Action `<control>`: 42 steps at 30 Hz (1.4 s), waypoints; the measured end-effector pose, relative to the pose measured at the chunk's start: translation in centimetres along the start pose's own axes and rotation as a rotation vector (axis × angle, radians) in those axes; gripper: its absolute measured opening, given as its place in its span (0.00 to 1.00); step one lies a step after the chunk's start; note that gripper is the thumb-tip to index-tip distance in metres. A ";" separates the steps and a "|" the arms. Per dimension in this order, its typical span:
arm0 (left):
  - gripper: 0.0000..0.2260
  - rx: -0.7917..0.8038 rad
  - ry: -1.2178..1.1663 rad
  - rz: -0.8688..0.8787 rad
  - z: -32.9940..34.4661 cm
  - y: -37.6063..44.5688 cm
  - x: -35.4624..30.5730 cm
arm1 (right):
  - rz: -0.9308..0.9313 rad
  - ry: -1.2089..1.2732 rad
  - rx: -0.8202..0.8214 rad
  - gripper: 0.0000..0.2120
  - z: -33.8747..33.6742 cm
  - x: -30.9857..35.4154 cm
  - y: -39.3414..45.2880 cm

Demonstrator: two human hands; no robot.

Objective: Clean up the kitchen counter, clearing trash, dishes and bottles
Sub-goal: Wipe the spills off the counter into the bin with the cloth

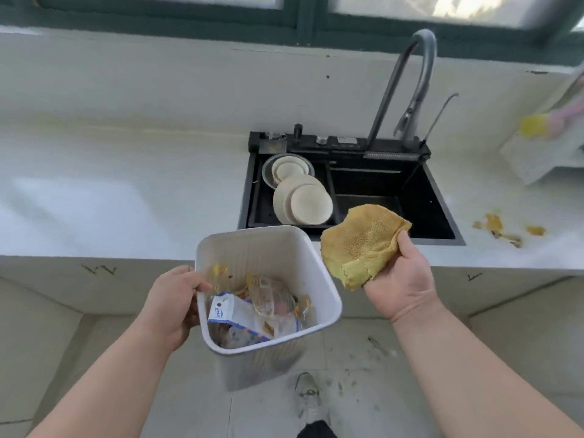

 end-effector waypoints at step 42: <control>0.10 0.422 0.046 -0.544 62.2 -6.5 17.3 | -0.392 0.324 -0.286 0.26 -34.2 39.0 -10.1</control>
Point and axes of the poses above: each hand's wrist, its own y-axis towards the middle knuckle, its own z-axis out of the palm, x = y × z, the point moved 2 cm from there along y, towards the middle knuckle, and after that the axes turned 15 degrees about z, right-handed, at the moved point
